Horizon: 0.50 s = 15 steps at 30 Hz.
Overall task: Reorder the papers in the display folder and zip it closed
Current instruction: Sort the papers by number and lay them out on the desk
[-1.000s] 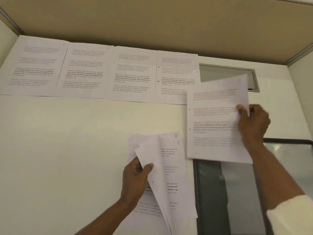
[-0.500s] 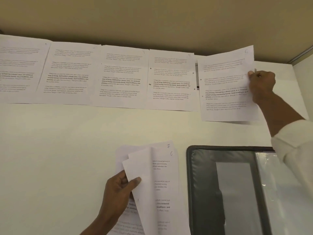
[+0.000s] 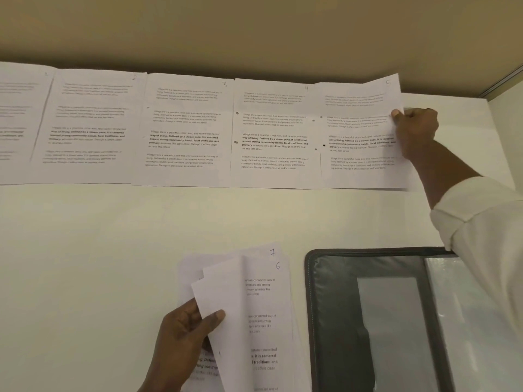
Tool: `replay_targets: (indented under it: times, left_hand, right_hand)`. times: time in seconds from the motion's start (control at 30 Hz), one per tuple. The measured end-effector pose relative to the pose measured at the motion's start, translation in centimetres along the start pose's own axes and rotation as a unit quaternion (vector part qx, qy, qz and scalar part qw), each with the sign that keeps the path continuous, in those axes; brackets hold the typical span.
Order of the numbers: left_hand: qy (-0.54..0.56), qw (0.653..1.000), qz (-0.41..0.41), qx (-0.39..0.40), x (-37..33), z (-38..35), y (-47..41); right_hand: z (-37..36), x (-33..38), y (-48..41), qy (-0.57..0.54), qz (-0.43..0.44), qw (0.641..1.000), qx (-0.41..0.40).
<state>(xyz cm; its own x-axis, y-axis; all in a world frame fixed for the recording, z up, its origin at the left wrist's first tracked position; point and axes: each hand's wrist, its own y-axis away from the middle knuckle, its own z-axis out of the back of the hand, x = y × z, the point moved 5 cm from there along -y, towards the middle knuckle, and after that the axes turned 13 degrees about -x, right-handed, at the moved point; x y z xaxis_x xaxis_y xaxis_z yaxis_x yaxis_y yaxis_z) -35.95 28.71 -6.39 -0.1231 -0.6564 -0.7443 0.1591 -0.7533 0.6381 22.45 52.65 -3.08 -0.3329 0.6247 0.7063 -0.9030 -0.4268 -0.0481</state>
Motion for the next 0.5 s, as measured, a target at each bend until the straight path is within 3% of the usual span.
replay_targets:
  times: [0.27,0.37,0.5]
  left_hand:
    - [-0.006,1.000,-0.001,0.005,-0.5,-0.2,0.3]
    - [-0.007,1.000,0.000,0.008,-0.7,-0.2,0.6]
    - [-0.011,1.000,-0.004,0.009,-1.0,-0.2,0.9]
  right_hand:
    - [0.9,0.4,0.5,0.141,-0.029,0.987,-0.073]
    - [1.3,-0.1,1.6,0.179,0.003,0.980,-0.083]
    - [2.1,-0.4,5.5,0.149,0.079,0.982,-0.088]
